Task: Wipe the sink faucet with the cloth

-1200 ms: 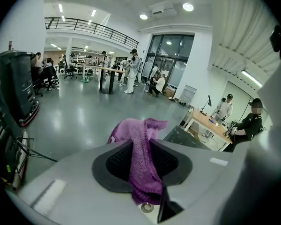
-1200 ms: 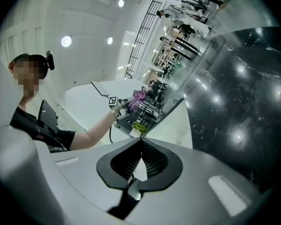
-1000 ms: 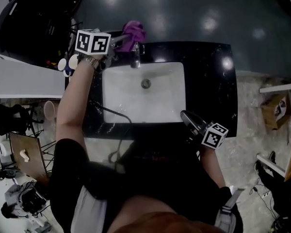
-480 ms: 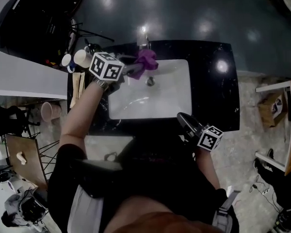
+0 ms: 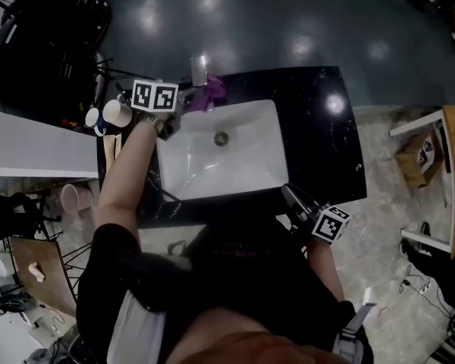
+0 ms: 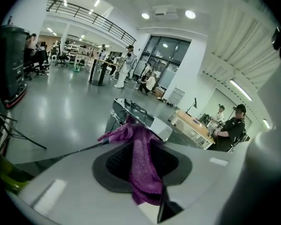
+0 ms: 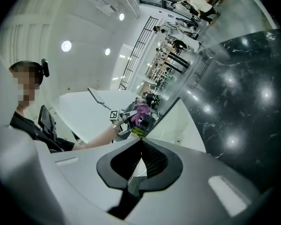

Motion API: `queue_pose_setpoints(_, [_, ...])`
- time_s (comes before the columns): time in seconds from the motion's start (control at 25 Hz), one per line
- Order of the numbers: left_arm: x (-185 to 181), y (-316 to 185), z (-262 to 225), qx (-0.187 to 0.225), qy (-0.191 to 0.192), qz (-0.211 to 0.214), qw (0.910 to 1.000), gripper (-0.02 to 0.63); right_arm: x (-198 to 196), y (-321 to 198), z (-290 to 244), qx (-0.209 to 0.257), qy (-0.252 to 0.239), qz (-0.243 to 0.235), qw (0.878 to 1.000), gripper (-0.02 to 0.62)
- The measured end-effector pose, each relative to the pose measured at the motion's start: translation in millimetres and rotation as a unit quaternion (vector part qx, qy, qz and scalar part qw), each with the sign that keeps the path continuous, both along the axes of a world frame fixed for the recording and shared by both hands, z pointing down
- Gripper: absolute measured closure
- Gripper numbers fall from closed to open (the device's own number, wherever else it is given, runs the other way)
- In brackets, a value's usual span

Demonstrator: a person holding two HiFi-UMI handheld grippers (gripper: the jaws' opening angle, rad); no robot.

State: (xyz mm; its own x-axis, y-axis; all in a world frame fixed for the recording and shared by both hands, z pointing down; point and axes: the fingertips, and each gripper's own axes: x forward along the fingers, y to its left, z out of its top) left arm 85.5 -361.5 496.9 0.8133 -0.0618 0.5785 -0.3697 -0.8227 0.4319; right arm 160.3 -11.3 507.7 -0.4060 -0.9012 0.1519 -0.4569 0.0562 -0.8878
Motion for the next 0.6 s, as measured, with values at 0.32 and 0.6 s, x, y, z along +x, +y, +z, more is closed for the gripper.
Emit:
queue_pose_setpoints(0.32, [-28, 66, -4, -0.076, 0.060, 0.003, 0.9953, 0.503, -34, -10, -5, 0.006, -0.004, -0.047, 0.999, 0.583])
queue_pose_setpoints(0.6, [-62, 97, 44, -0.325, 0.241, -0.166, 0.8991, 0.503, -40, -16, 2, -0.002, -0.004, -0.056, 0.998, 0.583])
